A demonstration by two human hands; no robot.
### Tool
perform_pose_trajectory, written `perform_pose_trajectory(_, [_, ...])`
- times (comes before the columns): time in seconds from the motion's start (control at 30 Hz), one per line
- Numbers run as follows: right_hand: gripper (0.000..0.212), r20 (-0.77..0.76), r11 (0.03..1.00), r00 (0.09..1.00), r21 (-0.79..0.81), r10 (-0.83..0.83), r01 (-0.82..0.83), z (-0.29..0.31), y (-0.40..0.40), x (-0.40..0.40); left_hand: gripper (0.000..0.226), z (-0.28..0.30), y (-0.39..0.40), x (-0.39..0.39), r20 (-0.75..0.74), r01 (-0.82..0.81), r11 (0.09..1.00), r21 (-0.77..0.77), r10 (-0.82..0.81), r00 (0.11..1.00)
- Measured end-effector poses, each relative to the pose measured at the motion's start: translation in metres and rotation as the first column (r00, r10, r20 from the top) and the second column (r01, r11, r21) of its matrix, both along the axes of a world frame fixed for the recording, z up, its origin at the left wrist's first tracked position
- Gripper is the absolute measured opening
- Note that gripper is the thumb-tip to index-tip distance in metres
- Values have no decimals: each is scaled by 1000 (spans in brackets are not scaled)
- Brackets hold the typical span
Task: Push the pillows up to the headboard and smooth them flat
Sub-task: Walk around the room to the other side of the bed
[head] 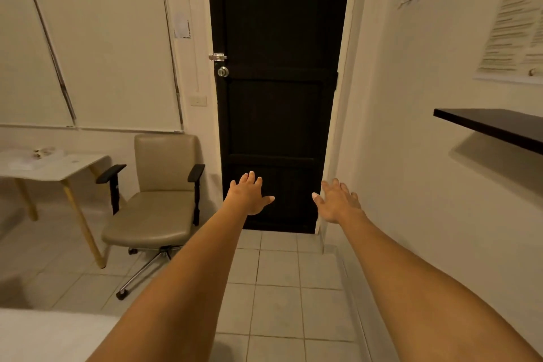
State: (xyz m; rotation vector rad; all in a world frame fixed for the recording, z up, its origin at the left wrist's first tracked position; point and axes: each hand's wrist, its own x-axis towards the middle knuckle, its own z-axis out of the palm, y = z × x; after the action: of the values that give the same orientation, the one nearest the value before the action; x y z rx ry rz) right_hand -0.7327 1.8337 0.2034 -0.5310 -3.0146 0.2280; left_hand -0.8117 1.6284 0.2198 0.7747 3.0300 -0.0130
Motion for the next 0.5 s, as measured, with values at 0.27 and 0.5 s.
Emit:
perform_pose_trajectory(0.27, [63,51,999,998,-1,40,-40,-15,39,-116,75,-20,33,-107,38,-54,998,-17,54,998])
perform_pose_trajectory(0.5, [62,91,992,988,12,126,-127,-24,75,-223,75,-30,68,-189,81,-147,989,-4,146,986])
